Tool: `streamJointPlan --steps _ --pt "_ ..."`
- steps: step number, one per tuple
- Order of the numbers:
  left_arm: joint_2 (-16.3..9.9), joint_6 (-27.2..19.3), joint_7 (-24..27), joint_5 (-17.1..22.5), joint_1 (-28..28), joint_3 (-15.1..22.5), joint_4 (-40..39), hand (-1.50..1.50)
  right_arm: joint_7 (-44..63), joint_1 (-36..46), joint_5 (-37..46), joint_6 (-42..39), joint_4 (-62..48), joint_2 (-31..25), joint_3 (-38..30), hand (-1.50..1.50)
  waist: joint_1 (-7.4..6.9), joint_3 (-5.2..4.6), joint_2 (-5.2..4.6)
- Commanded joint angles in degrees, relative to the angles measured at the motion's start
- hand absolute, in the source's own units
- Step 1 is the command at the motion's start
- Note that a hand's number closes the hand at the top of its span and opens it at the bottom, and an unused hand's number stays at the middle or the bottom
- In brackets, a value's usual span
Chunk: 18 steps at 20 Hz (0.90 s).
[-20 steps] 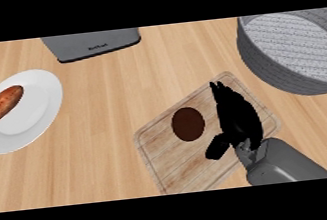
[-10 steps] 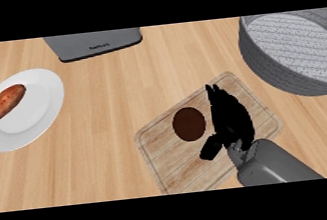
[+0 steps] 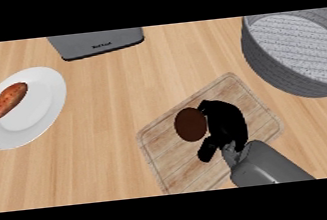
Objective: Pick the cupcake from the cutting board and place it in the basket
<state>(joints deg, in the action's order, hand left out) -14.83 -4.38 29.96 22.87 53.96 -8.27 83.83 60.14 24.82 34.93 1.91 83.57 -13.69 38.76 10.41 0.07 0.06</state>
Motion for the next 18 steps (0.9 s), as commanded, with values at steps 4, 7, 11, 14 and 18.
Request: streamJointPlan --steps 4,7,11,14,18 --pt "-1.21 1.99 1.34 -1.76 -16.45 5.44 12.63 0.00 2.03 0.75 1.69 -2.25 -2.53 1.26 2.20 1.50 1.16 -0.07 -0.26" --pt "-0.71 0.90 0.74 -1.92 -17.58 5.73 12.78 0.00 1.87 1.44 2.44 -2.92 -2.92 1.33 2.60 1.50 1.00 -0.14 -0.14" --pt "-1.51 1.17 -0.09 -1.54 -17.30 5.51 13.04 0.00 1.89 2.85 3.45 -3.53 -2.94 1.80 2.64 1.50 0.73 -0.16 0.03" --pt "-0.97 1.05 -0.11 -1.54 -17.64 6.16 13.51 0.00 2.52 4.29 3.88 -1.92 -5.98 1.29 -1.26 1.50 0.59 -0.06 -0.62" --pt "-0.20 0.88 0.90 -1.38 -14.75 5.99 12.76 0.00 3.60 6.98 3.90 -0.14 -12.55 -0.56 -8.48 1.50 -0.31 0.10 -2.00"
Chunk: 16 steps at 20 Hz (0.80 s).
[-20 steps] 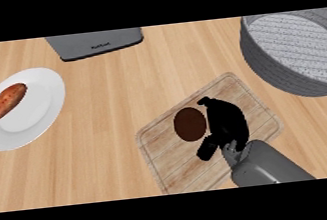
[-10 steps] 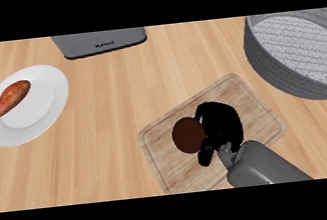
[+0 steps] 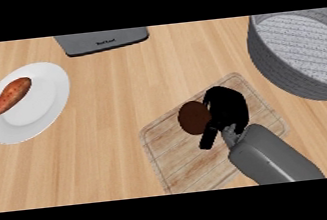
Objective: Pick the cupcake from the cutting board and place it in the basket
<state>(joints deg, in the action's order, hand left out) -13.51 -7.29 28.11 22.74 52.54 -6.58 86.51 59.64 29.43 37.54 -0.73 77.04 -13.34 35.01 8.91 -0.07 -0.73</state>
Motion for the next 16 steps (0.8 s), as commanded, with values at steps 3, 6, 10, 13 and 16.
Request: streamJointPlan --steps 3,6,10,13,16 --pt "-1.93 4.19 2.61 -1.90 -14.23 5.27 10.73 0.00 4.50 5.92 3.55 3.45 -8.65 -1.96 -7.08 1.50 0.24 0.13 -1.10" --pt "-2.12 3.35 2.22 -2.95 -15.23 6.00 12.21 0.00 3.59 8.95 5.35 6.17 -10.05 -2.15 -9.72 1.50 -0.10 0.32 -1.02" --pt "-2.15 2.63 1.48 -3.84 -16.33 6.74 12.04 0.00 2.92 13.99 7.28 11.28 -11.12 -1.48 -14.55 1.50 -1.10 0.29 -0.64" --pt "-2.49 2.41 0.86 -4.15 -16.87 7.05 12.47 0.00 2.35 16.93 10.42 16.45 -10.30 0.14 -15.92 1.50 -1.04 0.27 -0.11" --pt "-2.23 1.65 -0.49 -4.21 -17.58 7.63 13.10 0.00 2.36 20.60 13.29 19.14 -10.33 0.63 -17.37 1.50 -1.28 0.15 0.04"
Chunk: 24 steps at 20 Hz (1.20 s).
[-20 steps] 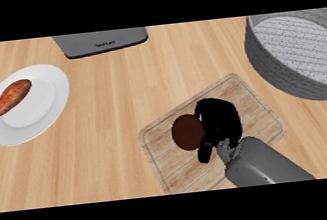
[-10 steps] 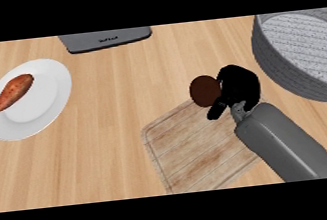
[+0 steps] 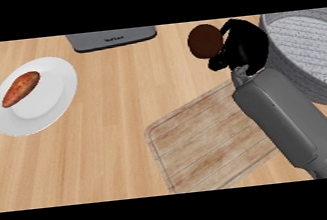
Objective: Pick the cupcake from the cutting board and place it in the basket
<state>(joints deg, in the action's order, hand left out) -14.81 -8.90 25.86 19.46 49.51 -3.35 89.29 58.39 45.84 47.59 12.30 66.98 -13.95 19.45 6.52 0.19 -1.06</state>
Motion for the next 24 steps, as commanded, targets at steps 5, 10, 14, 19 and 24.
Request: streamJointPlan --steps 5,10,14,19,24 --pt "-1.17 2.34 -0.39 -1.01 -15.89 4.97 10.92 0.00 3.50 8.70 6.06 8.97 0.02 2.41 -4.76 1.50 2.16 -0.15 0.62" --pt "-0.68 1.68 -0.13 -0.90 -15.38 5.13 11.26 0.00 6.31 11.27 8.53 9.49 -2.91 2.31 -9.34 1.50 1.76 -0.24 0.89" --pt "-0.22 0.56 -0.88 -0.77 -15.16 5.40 11.98 0.00 7.76 11.79 10.58 7.45 -5.84 2.07 -11.28 1.50 2.93 -0.28 0.93" --pt "-0.33 0.34 -1.26 0.01 -14.45 5.09 12.58 0.00 8.09 11.81 14.81 5.33 -9.74 -0.35 -12.27 1.50 3.62 -0.35 1.07" --pt "-0.40 -0.95 -1.27 -0.76 -14.23 5.44 12.85 0.00 7.16 10.94 16.11 5.96 -11.39 -0.62 -14.09 1.50 4.59 -0.19 0.94"
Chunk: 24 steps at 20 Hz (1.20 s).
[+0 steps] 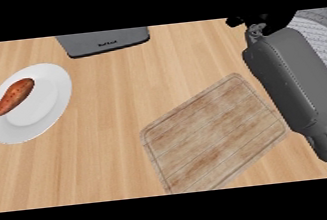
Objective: Pick the cupcake from the cutting board and place it in the basket
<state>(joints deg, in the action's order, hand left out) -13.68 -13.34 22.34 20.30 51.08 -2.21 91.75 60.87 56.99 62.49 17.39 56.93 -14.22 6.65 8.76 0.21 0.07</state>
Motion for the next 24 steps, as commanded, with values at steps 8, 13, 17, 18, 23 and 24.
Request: streamJointPlan --steps 8,13,17,18,23,24 --pt "-1.94 2.75 1.28 -0.51 -15.52 3.75 10.89 0.00 3.24 -0.57 2.60 1.22 -2.15 -1.64 -4.97 1.50 3.20 -0.22 0.21" --pt "-1.51 2.18 1.71 -0.81 -14.53 4.61 12.00 0.00 1.69 -2.49 3.48 1.15 -3.63 -2.45 -6.16 1.50 2.94 -0.15 0.17" --pt "-2.06 2.14 1.38 -0.44 -14.71 4.35 11.75 0.00 -0.62 -4.08 2.72 0.26 -5.21 -3.50 -7.60 1.50 3.33 -0.15 -0.07" --pt "-1.54 1.19 1.50 -0.34 -15.03 3.95 11.46 0.00 -1.41 -5.14 2.81 0.50 -5.08 -3.67 -7.49 1.50 4.23 -0.16 0.15" --pt "-2.57 1.73 0.92 -0.35 -14.55 4.52 12.01 0.00 -2.56 -6.78 2.19 1.65 -6.37 -3.25 -8.88 1.50 3.58 -0.07 -0.28" --pt "-2.05 0.72 1.38 -0.55 -14.27 4.32 12.57 0.00 -2.52 -6.50 2.30 1.26 -6.01 -4.11 -9.24 1.50 3.75 -0.07 0.12"
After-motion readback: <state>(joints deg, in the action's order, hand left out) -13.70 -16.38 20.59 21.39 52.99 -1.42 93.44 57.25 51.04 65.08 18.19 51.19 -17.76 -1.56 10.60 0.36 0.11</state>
